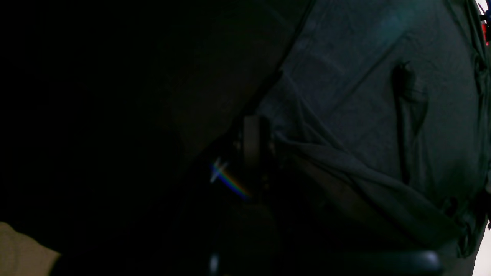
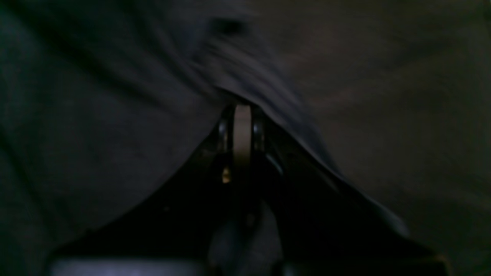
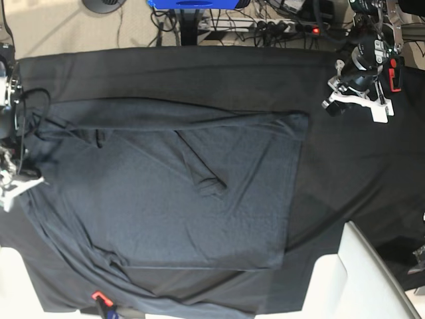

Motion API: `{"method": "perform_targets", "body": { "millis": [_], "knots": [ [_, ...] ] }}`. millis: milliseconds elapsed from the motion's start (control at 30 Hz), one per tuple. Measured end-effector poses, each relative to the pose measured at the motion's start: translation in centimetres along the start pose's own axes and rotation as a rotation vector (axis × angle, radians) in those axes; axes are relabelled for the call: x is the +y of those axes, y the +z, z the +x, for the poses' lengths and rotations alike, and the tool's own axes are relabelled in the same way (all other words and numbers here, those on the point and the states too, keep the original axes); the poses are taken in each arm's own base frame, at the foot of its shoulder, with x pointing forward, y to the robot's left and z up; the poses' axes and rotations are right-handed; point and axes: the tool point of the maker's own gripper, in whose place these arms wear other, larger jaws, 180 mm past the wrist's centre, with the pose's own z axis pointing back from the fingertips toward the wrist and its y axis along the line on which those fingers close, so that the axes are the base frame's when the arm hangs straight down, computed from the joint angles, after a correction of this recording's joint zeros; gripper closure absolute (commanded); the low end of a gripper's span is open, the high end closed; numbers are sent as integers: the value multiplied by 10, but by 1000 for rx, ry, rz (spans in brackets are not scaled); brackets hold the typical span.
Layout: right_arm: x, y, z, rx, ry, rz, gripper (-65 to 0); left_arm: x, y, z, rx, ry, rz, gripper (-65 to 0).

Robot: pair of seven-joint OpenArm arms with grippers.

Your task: Fold the T-shirt properly

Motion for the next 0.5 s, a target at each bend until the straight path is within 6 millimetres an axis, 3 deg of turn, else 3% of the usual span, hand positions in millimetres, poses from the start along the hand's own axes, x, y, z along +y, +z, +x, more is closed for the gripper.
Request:
{"method": "perform_targets", "body": {
  "millis": [267, 367, 500],
  "knots": [
    [-2, 0, 1, -9, 0, -5, -2, 0, 0, 0, 0, 0, 1, 0],
    [-5, 0, 11, -68, -1, -19, -2, 0, 0, 0, 0, 0, 1, 0],
    [-28, 3, 21, -125, -16, -150, -3, 1, 1, -1, 2, 1, 3, 0]
  ]
}}
